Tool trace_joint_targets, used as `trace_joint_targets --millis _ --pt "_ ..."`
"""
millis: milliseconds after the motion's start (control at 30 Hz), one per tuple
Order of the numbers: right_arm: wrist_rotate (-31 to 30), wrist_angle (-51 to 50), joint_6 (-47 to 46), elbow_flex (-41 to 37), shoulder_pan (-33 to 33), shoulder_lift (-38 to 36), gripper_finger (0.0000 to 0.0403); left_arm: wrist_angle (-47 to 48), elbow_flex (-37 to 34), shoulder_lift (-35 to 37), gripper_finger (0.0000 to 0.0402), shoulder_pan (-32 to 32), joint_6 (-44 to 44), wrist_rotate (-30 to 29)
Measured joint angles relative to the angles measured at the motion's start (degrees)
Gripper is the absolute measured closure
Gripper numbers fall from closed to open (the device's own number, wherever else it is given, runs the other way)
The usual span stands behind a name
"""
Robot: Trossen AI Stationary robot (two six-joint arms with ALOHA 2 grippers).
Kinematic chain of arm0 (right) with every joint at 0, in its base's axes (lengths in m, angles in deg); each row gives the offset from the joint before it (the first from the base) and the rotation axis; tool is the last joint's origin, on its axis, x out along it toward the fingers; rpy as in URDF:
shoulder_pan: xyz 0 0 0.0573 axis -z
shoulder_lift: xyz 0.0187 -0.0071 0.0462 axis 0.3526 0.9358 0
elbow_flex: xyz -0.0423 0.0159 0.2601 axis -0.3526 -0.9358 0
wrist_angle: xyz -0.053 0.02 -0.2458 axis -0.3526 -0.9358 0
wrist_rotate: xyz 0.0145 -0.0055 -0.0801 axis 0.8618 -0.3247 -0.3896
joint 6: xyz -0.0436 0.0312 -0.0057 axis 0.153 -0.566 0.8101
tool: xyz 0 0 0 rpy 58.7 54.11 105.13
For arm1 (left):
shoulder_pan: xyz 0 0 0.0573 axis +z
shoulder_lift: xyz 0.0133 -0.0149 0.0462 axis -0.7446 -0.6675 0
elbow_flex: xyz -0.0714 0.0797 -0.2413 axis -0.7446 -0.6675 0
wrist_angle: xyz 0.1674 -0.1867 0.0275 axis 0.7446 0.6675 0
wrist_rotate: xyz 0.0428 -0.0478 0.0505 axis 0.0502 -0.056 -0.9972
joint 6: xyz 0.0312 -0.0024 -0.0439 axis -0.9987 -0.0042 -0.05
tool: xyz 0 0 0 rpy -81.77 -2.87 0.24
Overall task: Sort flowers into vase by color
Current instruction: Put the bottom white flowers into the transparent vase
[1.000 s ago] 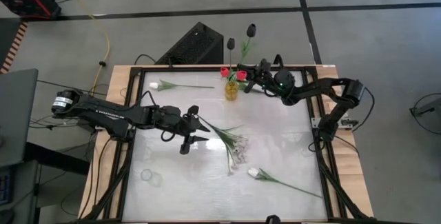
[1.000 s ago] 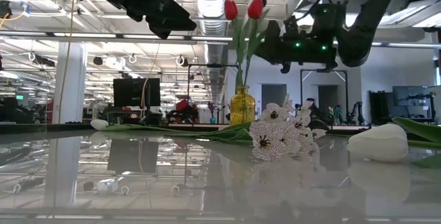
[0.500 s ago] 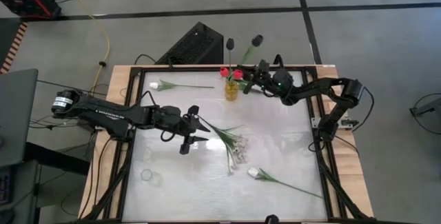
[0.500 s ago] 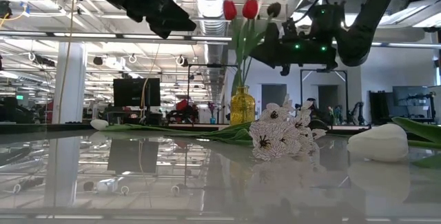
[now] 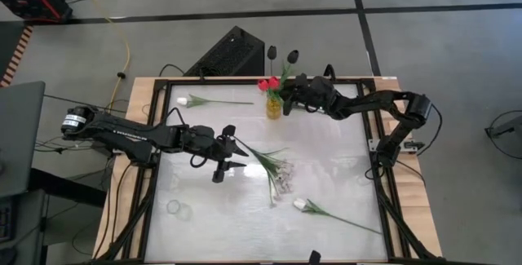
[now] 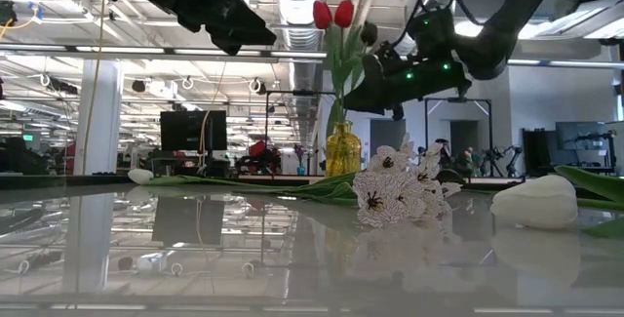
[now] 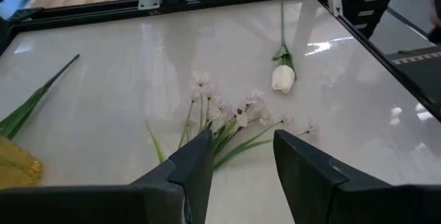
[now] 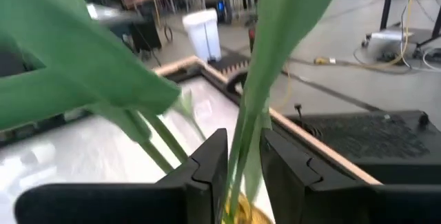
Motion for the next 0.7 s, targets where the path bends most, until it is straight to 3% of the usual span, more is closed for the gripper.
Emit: trace_joint_targets --millis 467,700 --pt "0.0 -29.1 6.4 0.7 0.1 -16.0 0.0287 -0.2 0.0 0.0 0.0258 0.0 -0.7 0.5" --pt "2.9 -46.7 5.2 0.7 -1.9 -23.1 0.0248 2.2 0.0 0.0 0.0258 0.0 0.7 -0.2"
